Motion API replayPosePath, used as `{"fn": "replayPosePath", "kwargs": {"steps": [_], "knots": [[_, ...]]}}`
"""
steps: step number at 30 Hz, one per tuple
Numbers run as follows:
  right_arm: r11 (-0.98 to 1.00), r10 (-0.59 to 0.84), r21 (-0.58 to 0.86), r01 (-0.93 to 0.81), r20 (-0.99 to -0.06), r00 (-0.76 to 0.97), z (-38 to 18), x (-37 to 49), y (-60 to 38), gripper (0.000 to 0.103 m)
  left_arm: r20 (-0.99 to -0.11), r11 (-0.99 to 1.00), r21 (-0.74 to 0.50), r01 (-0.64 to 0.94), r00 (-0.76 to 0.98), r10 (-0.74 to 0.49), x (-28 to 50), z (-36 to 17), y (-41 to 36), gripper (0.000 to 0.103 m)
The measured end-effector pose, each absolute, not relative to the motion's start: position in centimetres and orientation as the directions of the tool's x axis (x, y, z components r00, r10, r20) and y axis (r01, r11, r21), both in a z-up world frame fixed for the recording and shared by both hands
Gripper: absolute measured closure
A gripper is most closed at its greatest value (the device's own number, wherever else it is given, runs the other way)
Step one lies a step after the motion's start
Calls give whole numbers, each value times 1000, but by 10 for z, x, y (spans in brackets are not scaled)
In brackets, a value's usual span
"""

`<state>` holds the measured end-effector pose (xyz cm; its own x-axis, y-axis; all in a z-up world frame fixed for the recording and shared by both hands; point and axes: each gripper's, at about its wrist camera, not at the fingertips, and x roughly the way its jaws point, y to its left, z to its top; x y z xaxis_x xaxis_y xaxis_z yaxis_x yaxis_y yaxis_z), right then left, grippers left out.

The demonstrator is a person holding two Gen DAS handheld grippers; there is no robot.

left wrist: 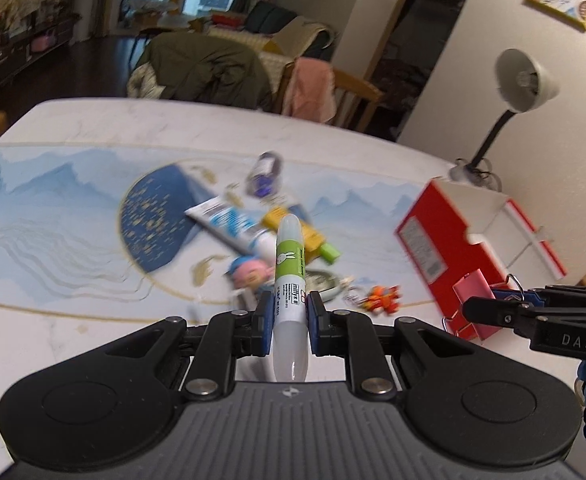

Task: Organize rigid objects
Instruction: 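Carry the glue stick and pink binder clip with both tools into the shoebox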

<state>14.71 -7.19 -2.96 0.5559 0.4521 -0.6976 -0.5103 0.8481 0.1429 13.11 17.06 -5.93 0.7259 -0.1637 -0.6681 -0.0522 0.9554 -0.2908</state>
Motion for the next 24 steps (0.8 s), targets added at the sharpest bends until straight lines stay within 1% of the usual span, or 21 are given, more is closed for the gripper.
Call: {"fn": "replayPosePath", "kwargs": {"steps": [10, 24], "knots": [[901, 387, 115, -418, -650, 654, 1, 162, -140, 71, -625, 967, -249, 59, 753, -206, 155, -30, 98, 86], [950, 287, 99, -295, -648, 706, -2, 224, -255, 71, -646, 961, -217, 169, 713, -271, 218, -32, -26, 86]]}}
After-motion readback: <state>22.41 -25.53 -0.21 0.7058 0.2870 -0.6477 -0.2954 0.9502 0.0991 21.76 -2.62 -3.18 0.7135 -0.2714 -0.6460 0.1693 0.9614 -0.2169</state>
